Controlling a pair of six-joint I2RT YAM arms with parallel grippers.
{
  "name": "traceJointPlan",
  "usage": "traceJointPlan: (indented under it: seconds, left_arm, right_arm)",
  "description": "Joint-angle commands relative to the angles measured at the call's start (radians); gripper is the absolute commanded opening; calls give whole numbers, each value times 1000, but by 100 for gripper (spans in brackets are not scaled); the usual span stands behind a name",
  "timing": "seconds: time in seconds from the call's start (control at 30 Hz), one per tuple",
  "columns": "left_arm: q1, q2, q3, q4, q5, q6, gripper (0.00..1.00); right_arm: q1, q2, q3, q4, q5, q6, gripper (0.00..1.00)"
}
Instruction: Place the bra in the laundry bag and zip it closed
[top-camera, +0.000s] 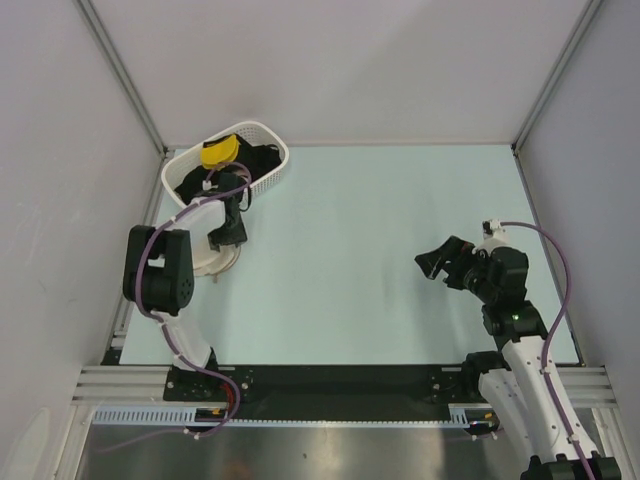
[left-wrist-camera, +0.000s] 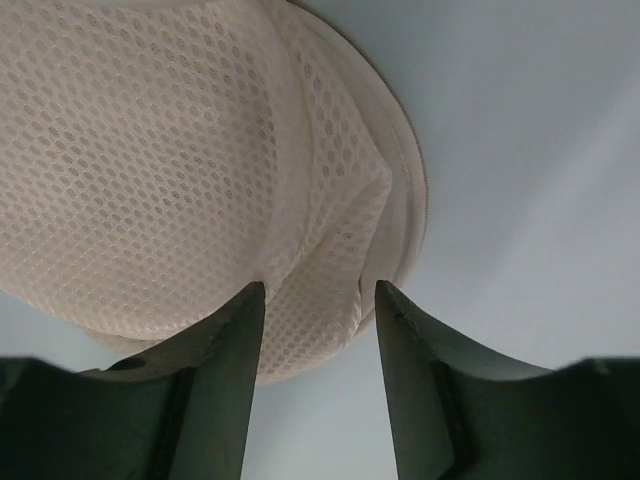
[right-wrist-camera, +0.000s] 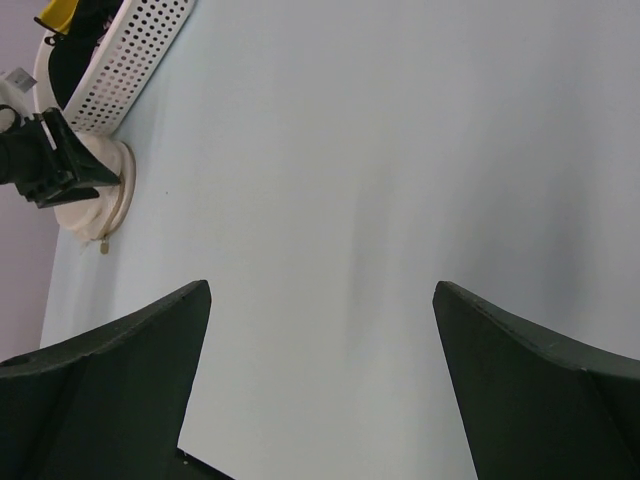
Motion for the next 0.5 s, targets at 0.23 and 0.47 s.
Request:
traceJointPlan:
  seconds: [0.23,0.47]
  left_arm:
    - [2,-112,-43,-14,-32,-42,0]
    - [-73,-534,-195,-5,255,-18,0]
  right_arm:
    - [11,-32,24,-6,-30,28,100]
    - [62,46,15,43,-87,12,100]
